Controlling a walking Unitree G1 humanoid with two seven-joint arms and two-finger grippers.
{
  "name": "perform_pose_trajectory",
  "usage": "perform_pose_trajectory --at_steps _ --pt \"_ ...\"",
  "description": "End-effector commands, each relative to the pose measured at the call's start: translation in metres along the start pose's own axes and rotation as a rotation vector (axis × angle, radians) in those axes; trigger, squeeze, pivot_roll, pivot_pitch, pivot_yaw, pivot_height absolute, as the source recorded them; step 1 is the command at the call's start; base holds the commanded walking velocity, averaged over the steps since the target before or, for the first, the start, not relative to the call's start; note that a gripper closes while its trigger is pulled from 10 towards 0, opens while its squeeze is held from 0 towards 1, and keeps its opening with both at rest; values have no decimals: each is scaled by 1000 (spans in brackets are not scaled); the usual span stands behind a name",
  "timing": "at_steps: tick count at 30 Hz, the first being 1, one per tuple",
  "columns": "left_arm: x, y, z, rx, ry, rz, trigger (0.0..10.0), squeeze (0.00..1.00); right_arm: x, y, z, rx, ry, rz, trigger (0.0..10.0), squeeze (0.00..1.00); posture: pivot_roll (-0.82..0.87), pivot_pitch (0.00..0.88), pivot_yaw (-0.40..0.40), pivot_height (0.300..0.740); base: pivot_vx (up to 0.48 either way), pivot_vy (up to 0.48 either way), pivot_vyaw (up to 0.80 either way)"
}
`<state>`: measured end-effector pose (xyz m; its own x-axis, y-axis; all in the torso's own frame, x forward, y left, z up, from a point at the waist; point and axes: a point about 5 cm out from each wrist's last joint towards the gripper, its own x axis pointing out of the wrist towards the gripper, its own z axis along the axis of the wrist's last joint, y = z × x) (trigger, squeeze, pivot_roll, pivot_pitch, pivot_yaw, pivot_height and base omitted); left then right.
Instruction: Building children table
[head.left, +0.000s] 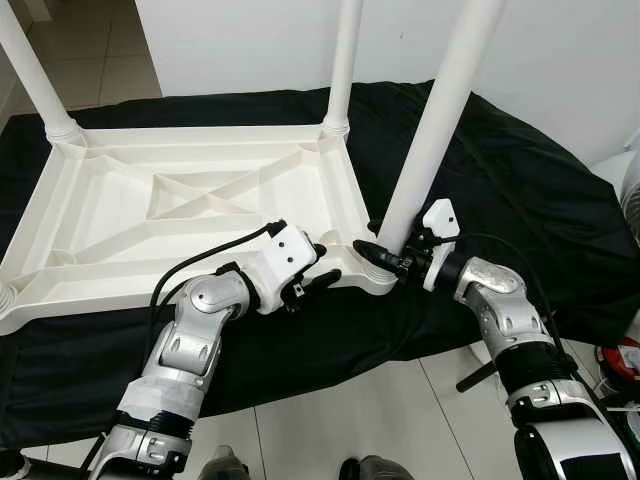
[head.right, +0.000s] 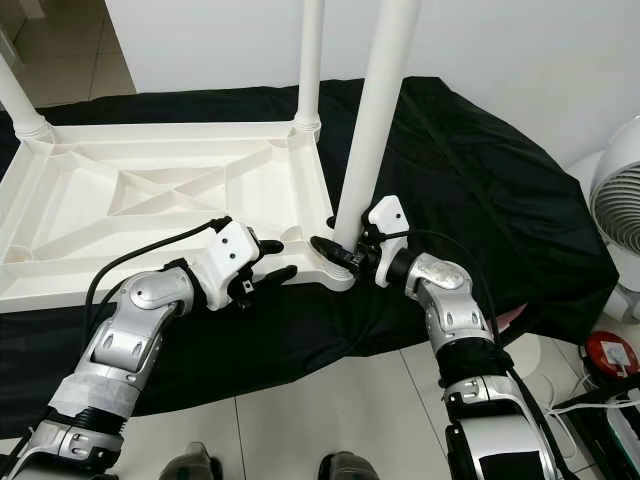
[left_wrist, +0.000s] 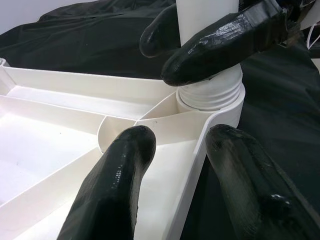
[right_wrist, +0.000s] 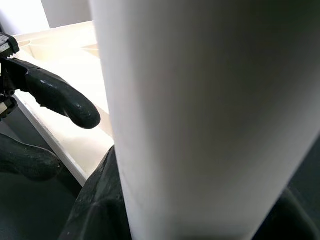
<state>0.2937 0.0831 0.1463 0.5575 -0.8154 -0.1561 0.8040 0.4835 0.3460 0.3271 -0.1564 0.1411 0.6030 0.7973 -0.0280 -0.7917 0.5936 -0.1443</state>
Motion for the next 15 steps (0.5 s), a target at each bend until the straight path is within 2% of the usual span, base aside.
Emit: perform_pose_trajectory --at_steps 1,2,3,7,9,11,12,15 --pt "0 -2 -1 3 2 9 10000 0 -4 3 -9 22 35 11 7882 0 27 18 -13 740 0 0 0" --pt "0 -2 -1 3 2 9 10000 0 -4 3 -9 22 35 11 7882 0 27 18 -13 740 0 0 0" --pt "0 -2 0 2 -1 8 10000 0 -4 4 -9 39 33 -13 10000 0 26 17 -18 740 0 0 0" --pt "1 -3 1 -4 -8 15 10000 0 -4 5 -7 49 30 -58 10000 0 28 17 -24 740 0 0 0" --pt "3 -4 1 -16 -16 33 10000 0 -3 9 -6 32 54 -184 10000 0 26 13 -33 740 0 0 0" --pt "3 -4 1 -16 -16 33 10000 0 -3 9 -6 32 54 -184 10000 0 26 13 -33 740 0 0 0" --pt "3 -6 -1 -18 -5 38 10000 0 -2 15 -6 9 75 -322 10000 0 26 12 -34 740 0 0 0" --pt "3 -7 -2 -18 0 40 10000 0 -3 24 -9 -7 103 -395 10000 0 22 13 -33 740 0 0 0"
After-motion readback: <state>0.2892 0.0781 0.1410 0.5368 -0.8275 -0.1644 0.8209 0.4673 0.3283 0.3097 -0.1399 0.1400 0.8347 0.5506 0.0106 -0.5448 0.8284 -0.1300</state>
